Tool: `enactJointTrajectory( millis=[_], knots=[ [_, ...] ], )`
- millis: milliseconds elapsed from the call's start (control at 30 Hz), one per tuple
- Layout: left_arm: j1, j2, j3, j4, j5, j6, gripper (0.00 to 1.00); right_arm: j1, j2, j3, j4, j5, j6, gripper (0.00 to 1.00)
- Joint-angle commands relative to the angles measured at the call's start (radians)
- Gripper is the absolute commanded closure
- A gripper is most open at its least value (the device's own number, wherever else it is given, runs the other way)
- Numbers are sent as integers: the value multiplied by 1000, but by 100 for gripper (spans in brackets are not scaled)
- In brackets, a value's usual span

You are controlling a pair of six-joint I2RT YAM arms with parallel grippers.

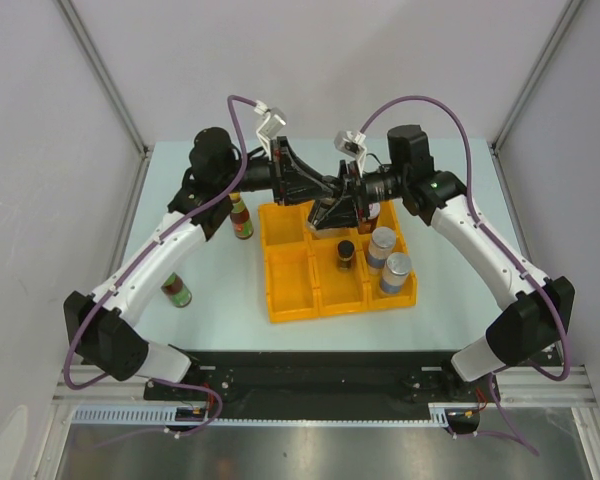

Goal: Organize the condiment bottles
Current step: Place the bottle in the storage box.

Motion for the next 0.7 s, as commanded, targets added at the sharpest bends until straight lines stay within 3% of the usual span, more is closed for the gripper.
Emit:
enactJointTrajectory(
  millis=[0,667],
  knots=[
    [23,-9,25,18,-13,33,100,-31,-52,28,33,-33,11,70],
    [77,-66,-30,-130,-27,183,100,-92,-87,83,-122,36,-104,68]
  ],
)
